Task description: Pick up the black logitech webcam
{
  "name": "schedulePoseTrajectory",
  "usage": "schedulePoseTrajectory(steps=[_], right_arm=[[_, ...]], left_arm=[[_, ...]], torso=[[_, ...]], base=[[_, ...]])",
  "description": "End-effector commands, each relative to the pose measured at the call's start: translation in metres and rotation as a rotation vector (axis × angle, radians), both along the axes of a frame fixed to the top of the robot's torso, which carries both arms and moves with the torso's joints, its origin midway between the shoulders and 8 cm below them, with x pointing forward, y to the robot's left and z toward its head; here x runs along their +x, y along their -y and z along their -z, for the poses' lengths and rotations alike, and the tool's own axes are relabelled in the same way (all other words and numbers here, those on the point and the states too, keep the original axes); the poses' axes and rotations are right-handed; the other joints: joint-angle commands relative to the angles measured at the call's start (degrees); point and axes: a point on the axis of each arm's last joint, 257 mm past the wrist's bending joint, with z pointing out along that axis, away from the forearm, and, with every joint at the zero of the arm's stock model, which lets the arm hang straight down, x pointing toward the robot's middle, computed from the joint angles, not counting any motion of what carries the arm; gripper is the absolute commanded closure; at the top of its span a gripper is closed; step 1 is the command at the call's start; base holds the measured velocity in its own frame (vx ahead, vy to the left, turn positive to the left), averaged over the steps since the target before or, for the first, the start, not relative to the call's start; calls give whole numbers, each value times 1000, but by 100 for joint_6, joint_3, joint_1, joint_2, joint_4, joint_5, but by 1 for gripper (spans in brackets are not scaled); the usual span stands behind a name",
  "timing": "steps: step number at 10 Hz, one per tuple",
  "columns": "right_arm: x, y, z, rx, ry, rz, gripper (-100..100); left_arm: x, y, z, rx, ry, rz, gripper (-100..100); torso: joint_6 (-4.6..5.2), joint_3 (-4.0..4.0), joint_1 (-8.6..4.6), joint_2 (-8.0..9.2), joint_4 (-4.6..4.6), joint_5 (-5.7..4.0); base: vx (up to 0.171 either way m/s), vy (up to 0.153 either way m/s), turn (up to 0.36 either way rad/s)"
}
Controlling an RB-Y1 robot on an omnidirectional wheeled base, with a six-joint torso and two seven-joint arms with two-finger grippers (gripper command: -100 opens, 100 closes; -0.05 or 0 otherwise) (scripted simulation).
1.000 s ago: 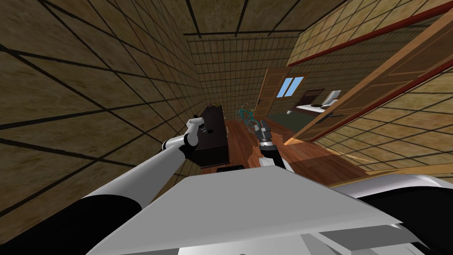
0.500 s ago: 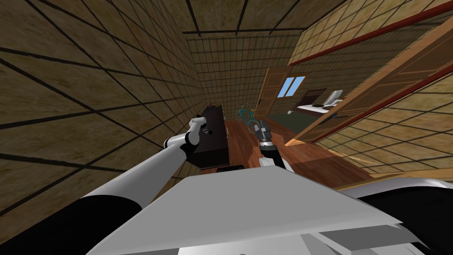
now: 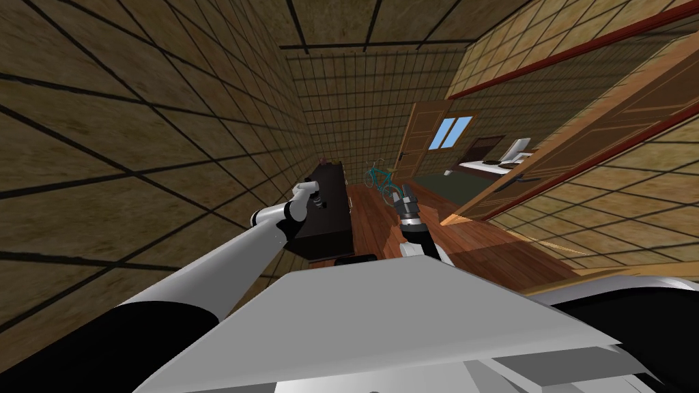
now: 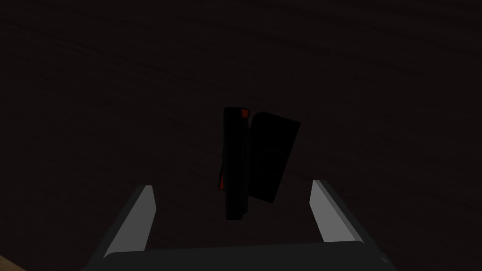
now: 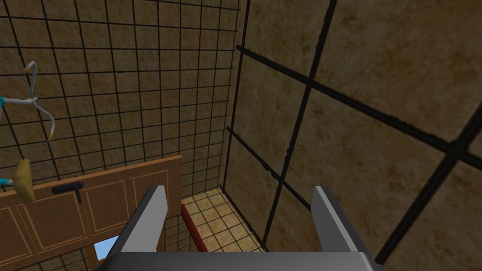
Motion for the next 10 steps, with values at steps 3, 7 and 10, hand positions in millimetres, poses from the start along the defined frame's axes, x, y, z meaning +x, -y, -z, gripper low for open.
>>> schedulePoseTrajectory(steps=[3,7,10], right_arm=[[0,0,0,0,0,0,0],[0,0,0,0,0,0,0],[0,0,0,0,0,0,0]], left_arm=[[-1,0,6,0,5,0,100],[-1,0,6,0,5,0,100],[1,0,-5,0,7,0,100]], torso=[[0,1,1,2,0,0],[0,2,3,6,0,1],[-1,9,4,17,5,0]], base=[[20,-1,0],[0,0,0],[-25,3,2]])
